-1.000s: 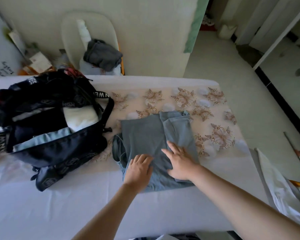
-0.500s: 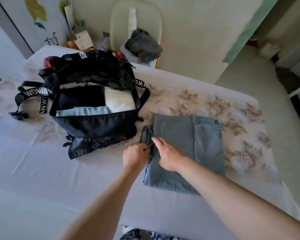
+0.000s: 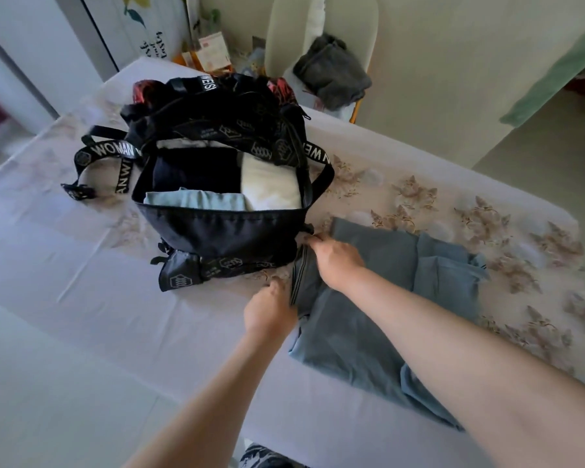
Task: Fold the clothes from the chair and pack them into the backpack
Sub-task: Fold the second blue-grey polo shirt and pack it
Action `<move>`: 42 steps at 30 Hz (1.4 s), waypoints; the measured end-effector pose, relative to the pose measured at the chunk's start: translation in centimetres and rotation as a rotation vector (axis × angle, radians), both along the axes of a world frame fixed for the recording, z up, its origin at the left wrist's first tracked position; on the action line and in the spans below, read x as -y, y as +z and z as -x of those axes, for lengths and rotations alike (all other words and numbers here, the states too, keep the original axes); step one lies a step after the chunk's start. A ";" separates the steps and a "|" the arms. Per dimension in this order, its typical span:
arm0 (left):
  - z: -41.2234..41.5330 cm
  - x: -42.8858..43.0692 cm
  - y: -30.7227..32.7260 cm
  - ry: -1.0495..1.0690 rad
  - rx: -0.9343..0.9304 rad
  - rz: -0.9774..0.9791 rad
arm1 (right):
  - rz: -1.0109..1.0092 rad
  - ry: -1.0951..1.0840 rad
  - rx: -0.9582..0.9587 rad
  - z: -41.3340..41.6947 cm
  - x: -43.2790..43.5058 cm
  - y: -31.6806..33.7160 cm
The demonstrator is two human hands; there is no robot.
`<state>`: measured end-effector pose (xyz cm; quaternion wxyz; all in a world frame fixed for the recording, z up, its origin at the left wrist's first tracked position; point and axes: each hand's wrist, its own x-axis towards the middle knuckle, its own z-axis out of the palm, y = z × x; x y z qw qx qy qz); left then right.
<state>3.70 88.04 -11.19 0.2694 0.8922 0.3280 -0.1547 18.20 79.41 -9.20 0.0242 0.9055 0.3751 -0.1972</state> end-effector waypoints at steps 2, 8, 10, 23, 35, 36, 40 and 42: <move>-0.1 -0.3 -0.3 -0.042 -0.002 -0.009 | 0.008 -0.051 -0.089 -0.4 -0.8 -0.7; -0.7 -0.6 0.0 -0.059 0.174 0.094 | -0.184 -0.152 -0.211 -1.1 0.3 0.3; -1.3 -0.2 0.3 -0.047 0.207 0.215 | -0.305 -0.232 -0.248 -1.7 1.5 1.6; -0.7 3.0 2.0 -0.512 0.090 0.329 | 0.092 0.097 0.108 -1.8 9.9 1.7; -1.1 4.1 -0.1 -0.172 0.063 0.223 | 0.112 0.428 0.182 -1.5 6.0 -0.3; -1.3 4.2 0.0 -0.174 0.051 0.205 | 0.097 0.376 0.168 -1.8 6.4 0.0; -2.9 4.9 2.0 -0.362 -0.082 0.044 | -0.023 0.286 0.164 -2.8 9.2 1.9; -4.4 5.8 3.8 -0.431 -0.145 0.096 | -0.102 0.243 0.177 -3.3 11.3 3.1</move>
